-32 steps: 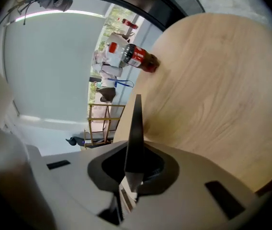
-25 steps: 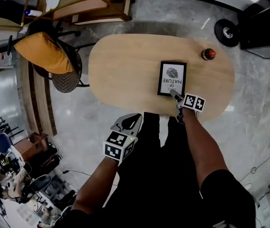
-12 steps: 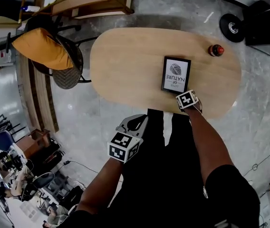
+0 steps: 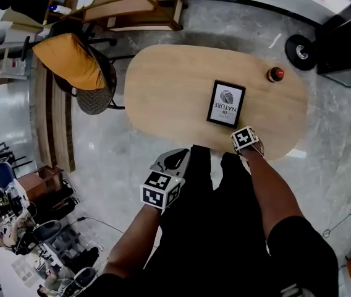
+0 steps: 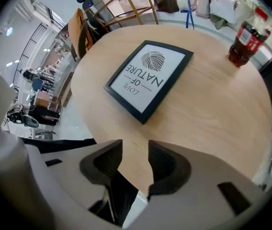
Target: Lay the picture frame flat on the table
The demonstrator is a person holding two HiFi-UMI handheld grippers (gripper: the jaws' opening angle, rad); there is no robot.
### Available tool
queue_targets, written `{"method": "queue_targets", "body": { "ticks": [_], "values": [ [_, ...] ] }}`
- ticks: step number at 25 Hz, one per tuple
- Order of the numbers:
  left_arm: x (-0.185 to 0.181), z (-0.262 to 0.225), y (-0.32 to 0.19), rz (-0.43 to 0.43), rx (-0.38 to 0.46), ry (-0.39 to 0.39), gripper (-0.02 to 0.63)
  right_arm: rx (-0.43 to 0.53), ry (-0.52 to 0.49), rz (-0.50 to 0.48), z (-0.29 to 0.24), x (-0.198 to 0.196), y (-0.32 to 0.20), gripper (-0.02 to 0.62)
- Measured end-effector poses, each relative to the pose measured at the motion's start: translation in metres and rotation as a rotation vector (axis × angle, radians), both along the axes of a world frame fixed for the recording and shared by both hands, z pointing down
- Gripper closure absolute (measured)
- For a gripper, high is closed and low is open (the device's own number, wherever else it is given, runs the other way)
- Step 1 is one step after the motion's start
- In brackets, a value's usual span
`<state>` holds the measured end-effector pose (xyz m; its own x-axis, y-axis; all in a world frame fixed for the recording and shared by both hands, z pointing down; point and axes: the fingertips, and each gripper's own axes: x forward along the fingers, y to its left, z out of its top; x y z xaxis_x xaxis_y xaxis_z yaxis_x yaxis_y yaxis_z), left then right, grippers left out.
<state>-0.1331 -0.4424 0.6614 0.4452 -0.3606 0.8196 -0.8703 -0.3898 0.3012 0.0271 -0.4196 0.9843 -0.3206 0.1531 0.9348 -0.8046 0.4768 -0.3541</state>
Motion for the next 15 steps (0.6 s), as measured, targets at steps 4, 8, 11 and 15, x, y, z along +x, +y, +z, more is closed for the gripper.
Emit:
{"method": "queue_targets", "body": {
  "ticks": [4,8,11,15],
  "values": [
    [0.003,-0.023,-0.001,0.0,0.077,-0.037,0.601,-0.001,-0.041,0.029,-0.035,0.008,0.015,0.436],
    [0.003,-0.055,-0.003,0.004,0.139,-0.019,0.601,0.062,-0.13,0.043,-0.09,-0.002,0.021,0.444],
    [0.013,-0.075,-0.007,0.02,0.189,0.028,0.601,0.159,-0.227,0.083,-0.147,-0.011,0.011,0.448],
    [0.02,-0.109,0.008,0.063,0.247,0.084,0.601,0.29,-0.339,0.196,-0.235,-0.018,0.017,0.476]
  ]
}}
